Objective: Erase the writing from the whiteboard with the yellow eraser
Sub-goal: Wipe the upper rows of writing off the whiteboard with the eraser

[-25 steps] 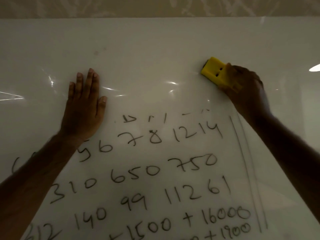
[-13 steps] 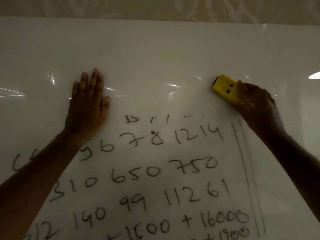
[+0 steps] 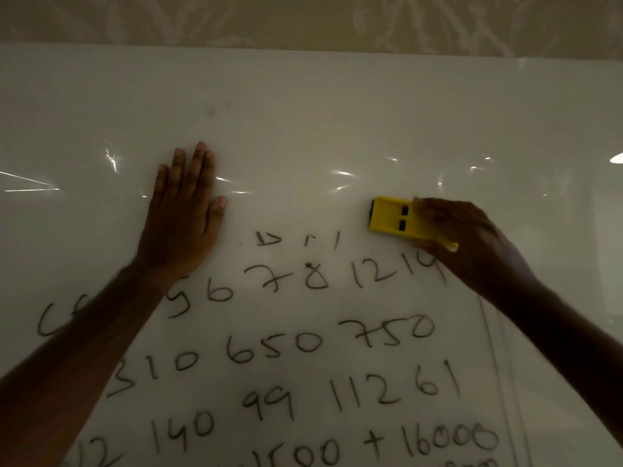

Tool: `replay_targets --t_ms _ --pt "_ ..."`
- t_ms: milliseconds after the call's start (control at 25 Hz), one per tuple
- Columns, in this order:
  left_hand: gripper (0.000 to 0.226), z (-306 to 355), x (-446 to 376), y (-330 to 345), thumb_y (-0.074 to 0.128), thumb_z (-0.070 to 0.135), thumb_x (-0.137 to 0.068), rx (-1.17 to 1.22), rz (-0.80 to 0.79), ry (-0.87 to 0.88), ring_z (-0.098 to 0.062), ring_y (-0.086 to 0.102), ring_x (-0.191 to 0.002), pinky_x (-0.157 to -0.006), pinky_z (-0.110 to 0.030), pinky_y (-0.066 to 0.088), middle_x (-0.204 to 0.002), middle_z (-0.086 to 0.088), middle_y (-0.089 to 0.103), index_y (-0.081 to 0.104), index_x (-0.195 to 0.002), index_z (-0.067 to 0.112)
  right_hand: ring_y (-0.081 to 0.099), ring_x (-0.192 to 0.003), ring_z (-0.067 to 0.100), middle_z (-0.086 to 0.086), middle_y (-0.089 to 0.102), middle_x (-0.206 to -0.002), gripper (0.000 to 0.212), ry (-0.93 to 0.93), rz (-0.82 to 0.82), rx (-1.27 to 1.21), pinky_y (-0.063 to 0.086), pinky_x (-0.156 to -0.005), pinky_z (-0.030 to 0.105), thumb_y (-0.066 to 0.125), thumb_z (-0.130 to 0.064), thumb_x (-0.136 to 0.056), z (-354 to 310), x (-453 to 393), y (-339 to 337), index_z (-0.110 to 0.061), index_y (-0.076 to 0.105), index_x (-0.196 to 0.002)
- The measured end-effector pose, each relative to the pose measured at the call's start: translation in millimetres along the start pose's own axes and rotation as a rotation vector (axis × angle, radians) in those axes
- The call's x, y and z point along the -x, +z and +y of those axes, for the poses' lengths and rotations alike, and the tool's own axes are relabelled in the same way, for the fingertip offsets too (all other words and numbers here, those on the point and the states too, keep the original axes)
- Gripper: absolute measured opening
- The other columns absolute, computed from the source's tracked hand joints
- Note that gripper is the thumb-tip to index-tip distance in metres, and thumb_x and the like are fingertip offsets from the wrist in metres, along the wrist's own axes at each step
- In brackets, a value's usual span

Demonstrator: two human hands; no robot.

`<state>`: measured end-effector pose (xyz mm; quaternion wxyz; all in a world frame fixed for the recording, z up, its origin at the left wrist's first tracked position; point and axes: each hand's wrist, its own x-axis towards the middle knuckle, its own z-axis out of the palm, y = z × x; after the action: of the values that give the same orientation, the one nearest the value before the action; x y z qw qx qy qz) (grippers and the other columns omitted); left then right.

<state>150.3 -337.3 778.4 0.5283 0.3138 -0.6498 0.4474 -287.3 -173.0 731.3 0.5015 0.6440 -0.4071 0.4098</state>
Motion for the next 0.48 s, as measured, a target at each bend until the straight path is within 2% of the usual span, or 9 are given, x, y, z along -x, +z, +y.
replay_targets --t_ms 80,200,320,480 --pt "0.069 3 1 0 0.028 0.039 -0.113 0.001 -0.005 -0.033 -0.04 0.011 -0.167 -0.135 -0.055 0.007 -0.181 -0.013 0.013 0.015 -0.173 0.008 0.052 -0.125 0.028 0.013 0.063 -0.142 0.062 0.037 0.04 -0.017 0.032 -0.11 0.023 0.075 -0.031 -0.094 -3 -27 9 -0.012 0.055 -0.149" --pt "0.069 4 2 -2 0.027 0.04 -0.113 0.014 -0.026 -0.042 -0.038 0.009 -0.168 -0.136 -0.054 0.006 -0.182 -0.011 0.012 0.013 -0.173 0.009 0.055 -0.127 0.03 0.011 0.062 -0.145 0.061 0.02 0.048 -0.074 0.04 -0.112 0.034 0.074 -0.03 -0.094 -40 -55 33 -0.01 0.055 -0.149" --pt "0.069 1 2 -3 0.027 0.04 -0.113 0.012 -0.021 -0.022 -0.038 0.01 -0.167 -0.136 -0.054 0.007 -0.181 -0.012 0.013 0.015 -0.173 0.008 0.056 -0.131 0.027 0.006 0.059 -0.149 0.06 -0.121 -0.039 -0.108 0.046 -0.111 0.041 0.065 -0.036 -0.097 -72 -30 47 -0.013 0.053 -0.152" --pt "0.07 -1 3 -2 0.026 0.043 -0.113 0.0 -0.015 -0.002 -0.039 0.01 -0.167 -0.136 -0.055 0.007 -0.181 -0.012 0.013 0.016 -0.172 0.007 0.059 -0.132 0.027 0.005 0.058 -0.151 0.057 -0.245 -0.085 -0.028 0.048 -0.109 0.041 0.063 -0.036 -0.101 -54 13 32 -0.013 0.052 -0.153"
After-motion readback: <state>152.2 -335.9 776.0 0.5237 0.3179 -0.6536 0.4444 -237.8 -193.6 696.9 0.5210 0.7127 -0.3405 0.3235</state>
